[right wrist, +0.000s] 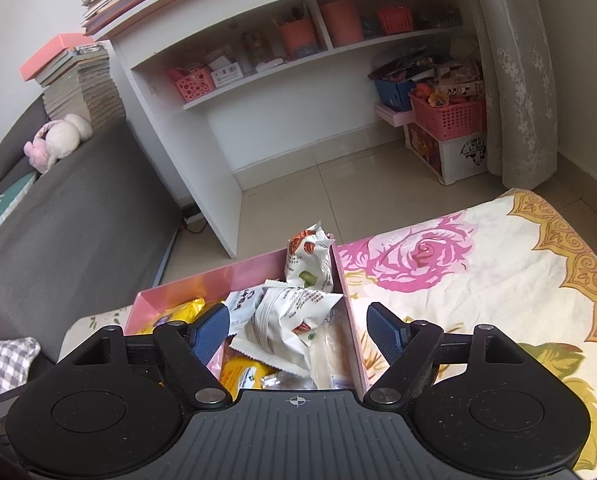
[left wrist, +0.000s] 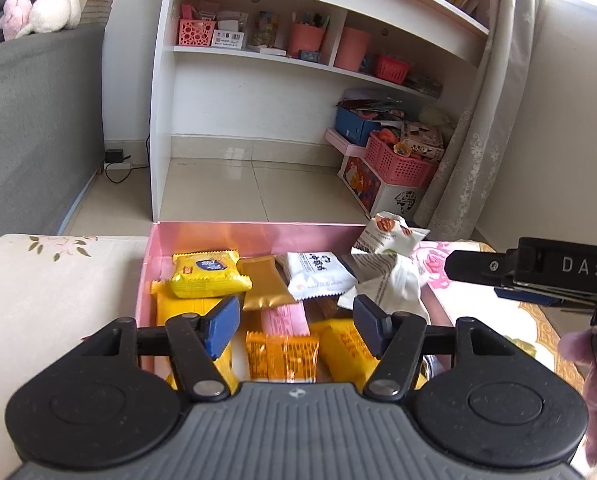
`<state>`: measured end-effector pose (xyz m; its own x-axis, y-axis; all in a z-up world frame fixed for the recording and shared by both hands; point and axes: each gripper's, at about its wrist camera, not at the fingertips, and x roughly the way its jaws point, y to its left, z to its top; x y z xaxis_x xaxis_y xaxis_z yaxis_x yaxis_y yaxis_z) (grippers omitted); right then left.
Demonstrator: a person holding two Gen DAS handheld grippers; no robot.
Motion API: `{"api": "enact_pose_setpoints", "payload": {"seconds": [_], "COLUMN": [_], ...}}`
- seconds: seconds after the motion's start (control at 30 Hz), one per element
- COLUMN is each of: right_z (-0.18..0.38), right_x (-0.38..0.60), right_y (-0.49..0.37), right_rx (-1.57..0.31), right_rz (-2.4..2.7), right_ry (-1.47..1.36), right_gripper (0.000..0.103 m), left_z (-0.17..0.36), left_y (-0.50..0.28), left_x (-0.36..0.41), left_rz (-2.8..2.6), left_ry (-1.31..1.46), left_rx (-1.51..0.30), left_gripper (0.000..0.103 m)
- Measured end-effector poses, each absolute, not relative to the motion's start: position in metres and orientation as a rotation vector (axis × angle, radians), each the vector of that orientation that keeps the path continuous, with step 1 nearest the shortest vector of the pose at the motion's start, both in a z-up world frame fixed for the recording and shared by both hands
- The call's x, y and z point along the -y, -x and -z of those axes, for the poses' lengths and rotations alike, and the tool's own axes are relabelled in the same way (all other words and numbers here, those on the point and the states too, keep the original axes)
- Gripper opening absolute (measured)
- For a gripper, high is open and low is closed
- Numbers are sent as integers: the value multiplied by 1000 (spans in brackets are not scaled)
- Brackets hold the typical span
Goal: Organize snacks
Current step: 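Carry the gold bar and white bag into the box and open both tools, then withdraw both tools and move toward the red-white candy packs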
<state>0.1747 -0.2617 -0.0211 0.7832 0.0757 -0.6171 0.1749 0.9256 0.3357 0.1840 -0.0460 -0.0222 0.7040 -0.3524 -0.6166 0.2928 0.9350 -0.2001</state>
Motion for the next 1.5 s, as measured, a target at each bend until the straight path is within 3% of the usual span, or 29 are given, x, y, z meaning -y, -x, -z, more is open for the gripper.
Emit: {"api": "enact_pose_setpoints", "payload": {"seconds": [0.9, 1.5], "right_z": [-16, 17], "right_x": [220, 204], "right_y": [-84, -43], "right_rx": [-676, -728], "right_rz": [-48, -93], "right_ry": [-298, -263], "right_gripper": [87, 92], "left_z": [13, 37], "left_y": [-93, -55], "left_x": [14, 8], "left_rz": [361, 417], "left_ry": [7, 21], "left_rx": [-740, -818], "left_gripper": [89, 99]}}
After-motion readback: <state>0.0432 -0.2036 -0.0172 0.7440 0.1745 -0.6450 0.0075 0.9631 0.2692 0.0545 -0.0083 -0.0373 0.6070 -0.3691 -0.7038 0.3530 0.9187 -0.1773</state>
